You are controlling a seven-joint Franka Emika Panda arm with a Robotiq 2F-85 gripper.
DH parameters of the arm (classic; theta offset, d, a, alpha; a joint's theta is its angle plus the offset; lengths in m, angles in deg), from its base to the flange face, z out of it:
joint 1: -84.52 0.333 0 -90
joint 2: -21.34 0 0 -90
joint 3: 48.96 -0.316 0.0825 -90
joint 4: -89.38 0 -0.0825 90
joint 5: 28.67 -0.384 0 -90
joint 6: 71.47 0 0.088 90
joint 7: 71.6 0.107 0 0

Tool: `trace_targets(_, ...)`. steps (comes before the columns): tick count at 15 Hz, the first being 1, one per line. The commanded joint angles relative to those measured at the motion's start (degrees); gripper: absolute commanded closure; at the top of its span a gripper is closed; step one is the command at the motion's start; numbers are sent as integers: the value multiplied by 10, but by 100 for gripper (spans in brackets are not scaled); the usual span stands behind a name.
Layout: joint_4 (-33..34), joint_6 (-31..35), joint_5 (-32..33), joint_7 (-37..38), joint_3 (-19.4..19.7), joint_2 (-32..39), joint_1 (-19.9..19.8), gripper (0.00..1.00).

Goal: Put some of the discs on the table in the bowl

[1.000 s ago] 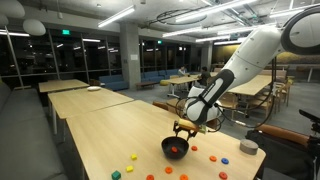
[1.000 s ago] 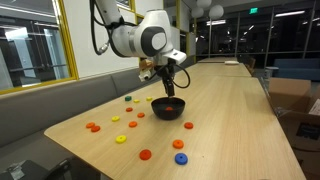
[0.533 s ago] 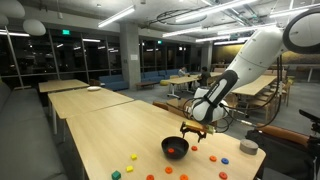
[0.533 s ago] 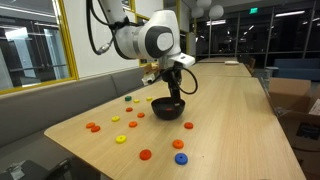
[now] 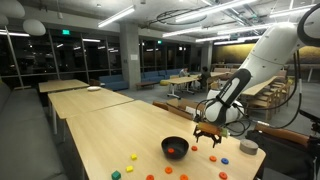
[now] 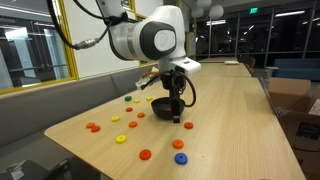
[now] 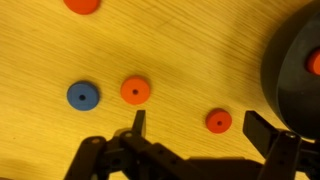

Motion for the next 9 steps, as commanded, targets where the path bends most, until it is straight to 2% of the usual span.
trace_targets(1,42,-55,-52,-35,-35,17,-32,0)
trace_targets(5,94,-89,-89,-60,-50,50,-52,0)
trace_targets(9,142,-100,-98,-57,-44,89,-62,0)
